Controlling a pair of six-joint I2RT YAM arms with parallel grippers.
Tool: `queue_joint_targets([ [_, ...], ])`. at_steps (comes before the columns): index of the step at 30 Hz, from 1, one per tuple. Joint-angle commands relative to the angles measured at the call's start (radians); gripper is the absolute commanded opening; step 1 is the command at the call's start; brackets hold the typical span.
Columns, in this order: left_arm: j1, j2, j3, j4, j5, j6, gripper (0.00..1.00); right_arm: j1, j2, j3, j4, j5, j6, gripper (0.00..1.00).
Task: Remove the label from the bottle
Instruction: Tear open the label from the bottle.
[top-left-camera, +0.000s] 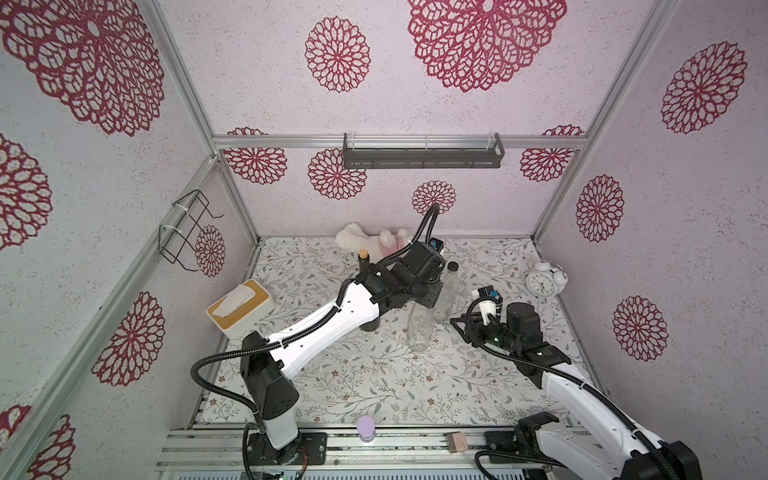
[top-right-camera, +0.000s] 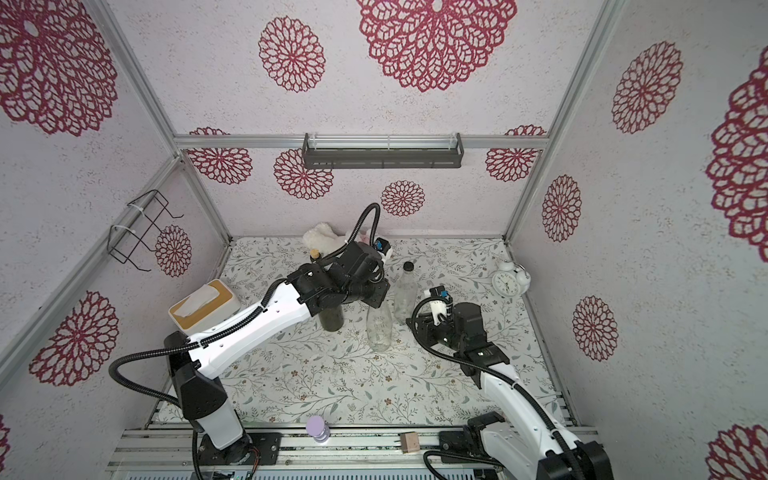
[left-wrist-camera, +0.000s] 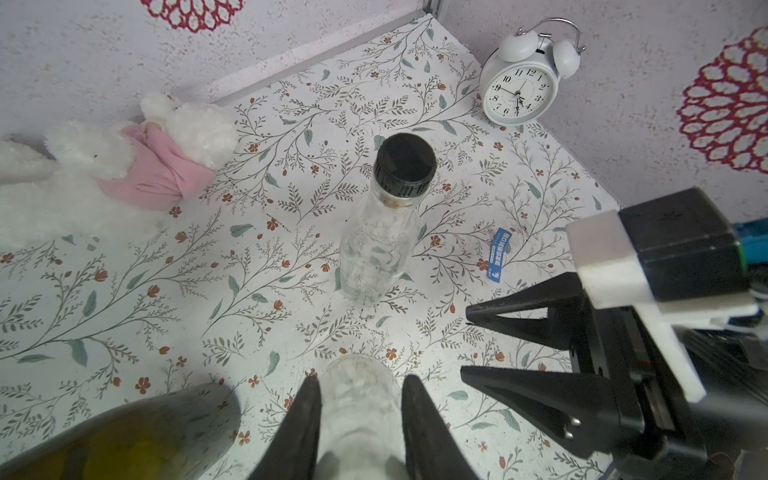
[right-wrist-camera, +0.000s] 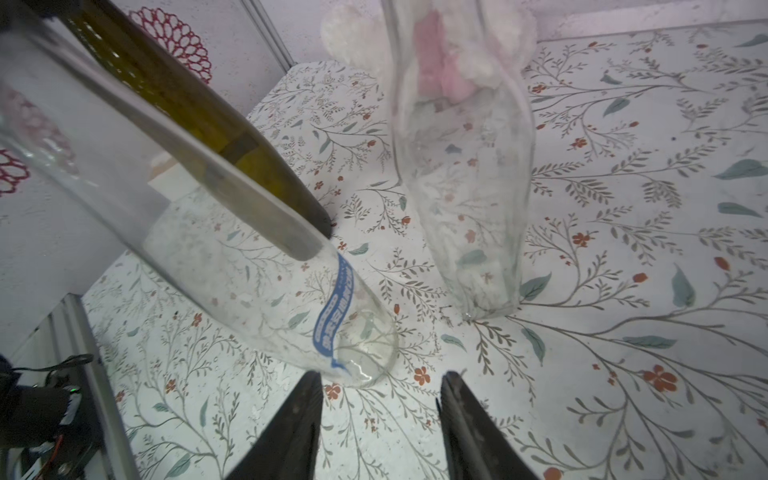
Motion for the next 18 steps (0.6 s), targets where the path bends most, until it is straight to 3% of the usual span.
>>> queue_joint_targets([
  [1,0.003,0.032,-0.035,-0.182,0.017,0.006,0.00,0.001,0.059,0.013,0.029,-0.075,-0.043,0.50],
  [6,0.004,0.027,-0.033,-0.187,0.014,0.008,0.00,0.024,0.158,0.059,0.073,-0.133,-0.079,0.50],
  [12,0.002,0.030,-0.031,-0.184,0.013,0.005,0.00,0.051,0.177,0.070,0.110,-0.138,-0.086,0.50],
  [18,0.004,0.035,-0.025,-0.186,0.015,0.006,0.00,0.063,0.195,0.068,0.134,-0.124,-0.077,0.40],
])
